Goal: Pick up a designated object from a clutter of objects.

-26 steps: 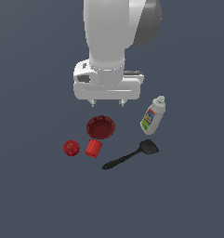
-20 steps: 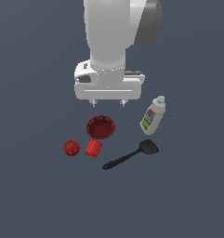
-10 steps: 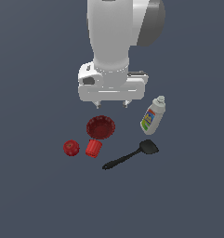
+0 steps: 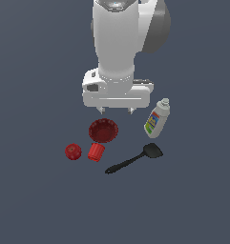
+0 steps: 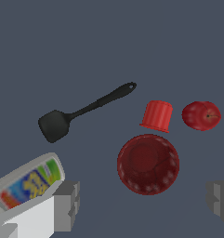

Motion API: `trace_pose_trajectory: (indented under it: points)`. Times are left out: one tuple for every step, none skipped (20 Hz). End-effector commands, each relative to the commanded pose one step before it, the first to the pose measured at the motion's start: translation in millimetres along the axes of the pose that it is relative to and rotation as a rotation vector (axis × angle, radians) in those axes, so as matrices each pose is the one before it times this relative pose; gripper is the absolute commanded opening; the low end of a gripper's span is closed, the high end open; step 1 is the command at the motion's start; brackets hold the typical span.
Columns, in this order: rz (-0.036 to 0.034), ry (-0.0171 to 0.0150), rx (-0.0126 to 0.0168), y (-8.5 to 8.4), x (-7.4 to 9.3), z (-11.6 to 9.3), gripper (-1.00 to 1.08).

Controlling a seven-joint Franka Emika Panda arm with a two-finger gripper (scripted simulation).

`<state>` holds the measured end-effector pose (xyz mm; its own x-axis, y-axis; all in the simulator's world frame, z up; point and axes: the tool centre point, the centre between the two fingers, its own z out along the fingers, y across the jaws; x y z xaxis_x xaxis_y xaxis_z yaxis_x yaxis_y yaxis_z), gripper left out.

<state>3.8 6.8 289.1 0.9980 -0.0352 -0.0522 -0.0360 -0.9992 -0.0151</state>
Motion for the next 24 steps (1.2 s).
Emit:
trace_pose_trajectory:
  points:
    - [0.02969, 0.00107, 0.00013, -2.71, 3.74, 5.58, 1.00]
    - [0.01420, 0.00065, 0.00007, -1.33, 1.74, 2.61, 1.00]
    - [0.01527, 0.00070, 0.00007, -1.44, 1.82, 2.82, 1.00]
    - [0.01628, 0.00075, 0.00008, -1.57, 1.89, 3.02, 1.00]
    - [0.01737, 0.00080, 0.00010, -1.72, 1.96, 3.25, 1.00]
    - [0.01850, 0.00085, 0.00011, -1.86, 2.02, 3.48, 1.00]
    - [0.01964, 0.00090, 0.00011, -2.02, 2.07, 3.73, 1.00]
    - [0.02079, 0.00096, 0.00012, -2.18, 2.10, 3.97, 1.00]
    - [0.02193, 0.00101, 0.00014, -2.35, 2.12, 4.22, 1.00]
    - [0.02264, 0.00105, 0.00015, -2.47, 2.08, 4.39, 1.00]
    - [0.02272, 0.00106, 0.00015, -2.52, 1.98, 4.45, 1.00]
    - [0.02272, 0.00106, 0.00016, -2.56, 1.86, 4.48, 1.00]
    - [0.02273, 0.00106, 0.00016, -2.59, 1.75, 4.52, 1.00]
    - [0.02273, 0.00107, 0.00017, -2.62, 1.63, 4.55, 1.00]
    - [0.02273, 0.00107, 0.00018, -2.65, 1.52, 4.58, 1.00]
    - [0.02274, 0.00108, 0.00018, -2.66, 1.40, 4.61, 1.00]
    - [0.02273, 0.00109, 0.00019, -2.69, 1.28, 4.65, 1.00]
    - [0.02274, 0.00109, 0.00020, -2.69, 1.17, 4.68, 1.00]
    - [0.02273, 0.00110, 0.00021, -2.70, 1.05, 4.71, 1.00]
    - [0.02274, 0.00111, 0.00022, -2.70, 0.93, 4.74, 1.00]
    - [0.02274, 0.00111, 0.00022, -2.70, 0.82, 4.77, 1.00]
    - [0.02274, 0.00112, 0.00024, -2.69, 0.70, 4.80, 1.00]
    - [0.02274, 0.00113, 0.00025, -2.68, 0.58, 4.82, 1.00]
    - [0.02273, 0.00114, 0.00026, -2.67, 0.47, 4.85, 1.00]
